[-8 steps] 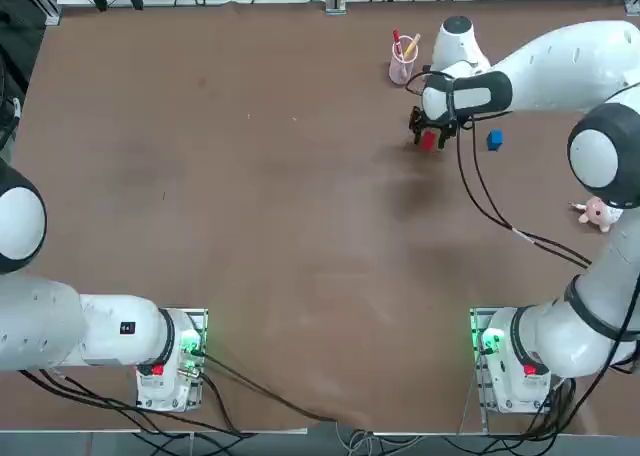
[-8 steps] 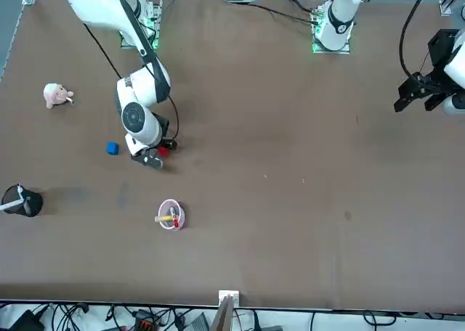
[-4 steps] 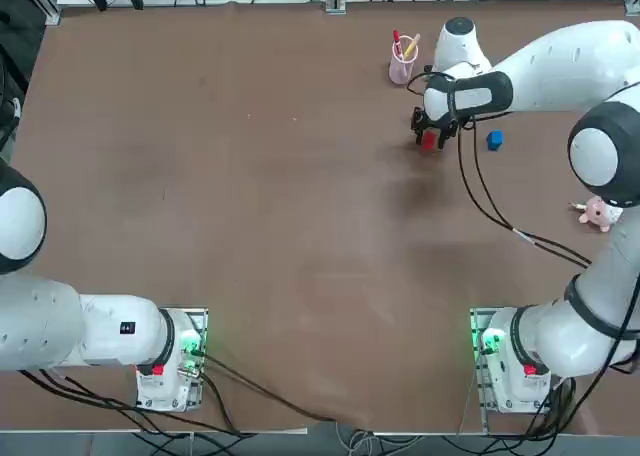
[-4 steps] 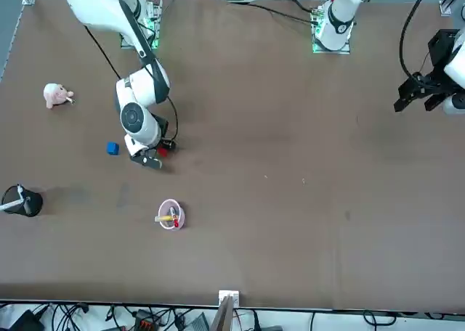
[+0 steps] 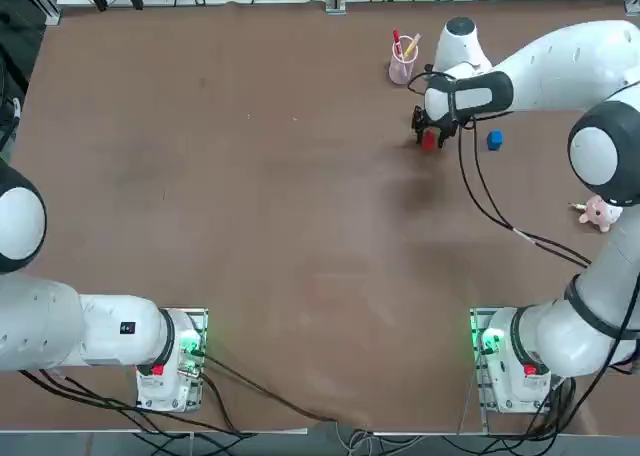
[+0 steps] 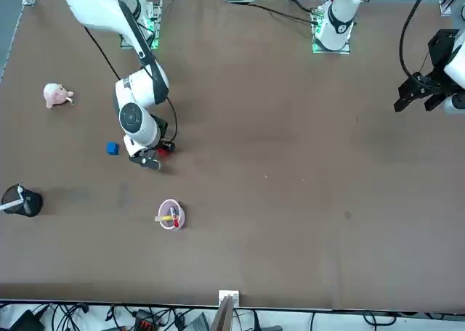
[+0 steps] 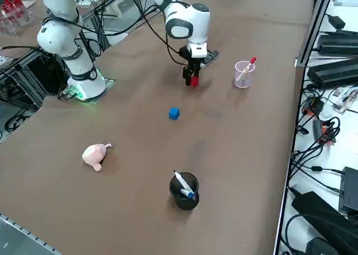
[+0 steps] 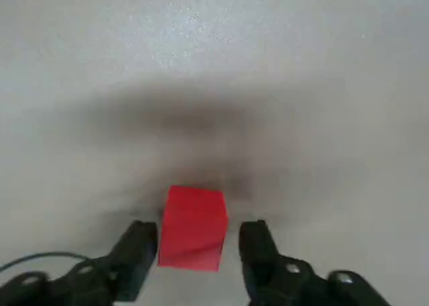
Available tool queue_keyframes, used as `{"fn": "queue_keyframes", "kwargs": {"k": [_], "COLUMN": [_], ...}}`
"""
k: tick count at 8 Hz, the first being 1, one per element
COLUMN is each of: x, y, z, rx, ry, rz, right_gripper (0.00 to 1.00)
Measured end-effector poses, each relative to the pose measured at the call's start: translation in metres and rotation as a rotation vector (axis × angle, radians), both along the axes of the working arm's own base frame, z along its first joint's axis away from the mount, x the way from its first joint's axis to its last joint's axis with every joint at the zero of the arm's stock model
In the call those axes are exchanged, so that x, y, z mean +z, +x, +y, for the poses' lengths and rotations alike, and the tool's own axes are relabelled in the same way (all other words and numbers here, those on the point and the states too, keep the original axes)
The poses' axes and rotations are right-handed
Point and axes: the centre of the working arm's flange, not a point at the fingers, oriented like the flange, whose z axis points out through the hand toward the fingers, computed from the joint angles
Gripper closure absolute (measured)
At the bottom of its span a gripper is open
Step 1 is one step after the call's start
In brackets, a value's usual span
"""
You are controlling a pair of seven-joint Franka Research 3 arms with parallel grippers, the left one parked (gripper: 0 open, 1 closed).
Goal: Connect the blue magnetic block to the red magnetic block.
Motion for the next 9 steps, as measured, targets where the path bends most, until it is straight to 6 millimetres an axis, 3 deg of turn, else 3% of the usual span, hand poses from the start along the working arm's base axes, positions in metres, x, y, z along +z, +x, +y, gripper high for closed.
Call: {"fn": "queue_keyframes", "kwargs": {"k": [1, 4, 6, 9], "x": [-0.001, 0.003, 0.024, 0.054], "y": [0.0, 0.002, 0.009, 0.024], "z": [0.0, 0.0, -0.007, -0.064], "rx": [-0.001, -0.121, -0.315, -0.706], "ry": [0.001, -0.013, -0.029, -0.083], "rz": [-0.002, -0.014, -0.045, -0.047], "right_gripper": [0.52, 0.52, 0.52, 0.52]}}
